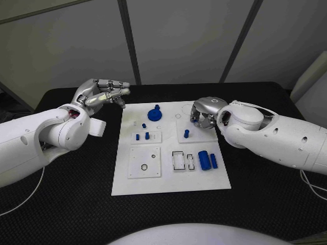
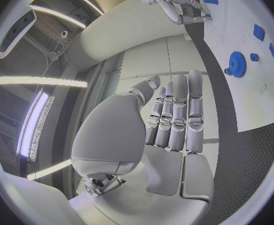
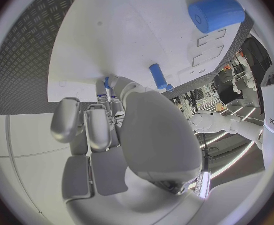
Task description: Assemble the parts on the task board
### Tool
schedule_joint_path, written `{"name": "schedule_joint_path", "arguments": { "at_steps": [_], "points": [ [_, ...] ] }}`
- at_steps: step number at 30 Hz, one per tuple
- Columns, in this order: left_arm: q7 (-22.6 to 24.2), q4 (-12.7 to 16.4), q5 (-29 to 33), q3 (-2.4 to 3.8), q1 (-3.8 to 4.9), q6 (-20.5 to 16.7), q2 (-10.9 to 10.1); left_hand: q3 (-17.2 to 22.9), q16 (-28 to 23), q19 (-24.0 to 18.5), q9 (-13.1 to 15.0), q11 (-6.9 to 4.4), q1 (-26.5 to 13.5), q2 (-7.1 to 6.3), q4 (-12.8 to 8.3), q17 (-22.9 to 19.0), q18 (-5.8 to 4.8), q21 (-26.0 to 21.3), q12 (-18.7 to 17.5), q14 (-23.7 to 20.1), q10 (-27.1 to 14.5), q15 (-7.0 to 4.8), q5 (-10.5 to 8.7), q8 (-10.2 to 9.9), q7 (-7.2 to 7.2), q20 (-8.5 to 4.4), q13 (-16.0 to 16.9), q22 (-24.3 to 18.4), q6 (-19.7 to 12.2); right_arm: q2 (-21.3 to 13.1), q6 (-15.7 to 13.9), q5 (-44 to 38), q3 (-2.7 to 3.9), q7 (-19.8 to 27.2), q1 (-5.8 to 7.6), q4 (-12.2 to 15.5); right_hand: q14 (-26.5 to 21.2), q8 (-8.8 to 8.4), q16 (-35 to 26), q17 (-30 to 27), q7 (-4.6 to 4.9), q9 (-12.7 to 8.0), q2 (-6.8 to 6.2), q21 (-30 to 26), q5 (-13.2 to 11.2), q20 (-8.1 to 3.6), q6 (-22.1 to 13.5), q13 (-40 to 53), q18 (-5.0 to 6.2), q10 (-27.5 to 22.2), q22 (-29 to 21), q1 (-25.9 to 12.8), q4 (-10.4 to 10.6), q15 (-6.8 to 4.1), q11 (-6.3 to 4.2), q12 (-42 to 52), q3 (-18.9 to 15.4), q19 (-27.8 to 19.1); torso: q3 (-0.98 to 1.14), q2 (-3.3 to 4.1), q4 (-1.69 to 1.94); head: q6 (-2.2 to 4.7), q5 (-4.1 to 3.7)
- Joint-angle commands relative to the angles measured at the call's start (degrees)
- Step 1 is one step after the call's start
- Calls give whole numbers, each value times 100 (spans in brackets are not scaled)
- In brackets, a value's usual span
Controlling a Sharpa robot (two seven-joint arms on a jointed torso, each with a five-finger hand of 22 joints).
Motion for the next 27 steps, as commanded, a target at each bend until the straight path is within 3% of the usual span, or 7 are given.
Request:
{"name": "schedule_joint_path", "arguments": {
  "at_steps": [1,5,14,27],
  "points": [
    [45,-3,30,5,7,26,2,49,-26,-16,-7,23,16,38,4,-8,-56,-17,5,-52,-26,2,3,4,44,-22,-5,4,12,-22,-157,-90,-16,-63,-15,29,261,24,28,-10,2,3,110,55,8,-13,59,26,-42,184,30,54,-60,-51,-97,-28,127,30,2,-1,-1,-1,-7],
    [27,-17,30,5,7,22,2,65,-31,-20,-7,26,24,40,-6,-14,-56,-15,2,-55,-36,2,3,1,48,-23,-7,8,10,-65,-319,-99,-15,-51,-16,88,255,-10,32,-36,13,0,61,81,-4,-19,75,21,-46,245,56,2,-219,-46,-87,-127,322,18,2,-3,-4,3,-12],
    [8,-41,30,5,7,13,2,78,-38,-24,-9,32,28,36,-14,-20,-57,-13,-3,-58,-49,4,2,-4,53,-24,-9,14,3,-193,-545,-104,-12,-37,-15,301,250,-45,41,-53,25,-3,6,101,-11,-11,89,19,-45,279,76,-103,-340,-38,-80,-221,455,5,0,-4,-8,30,-23],
    [-10,-76,31,5,7,14,5,110,-60,-42,-11,51,17,21,-28,-39,-61,-11,-25,-69,-102,17,-1,-20,71,-19,-16,29,-19,-505,-837,-104,-1,-59,-12,942,250,-59,52,-53,34,-3,-29,123,-27,-6,102,23,-50,299,108,-174,-394,-33,-75,-266,492,11,-3,-6,-5,70,-46]
  ]
}}
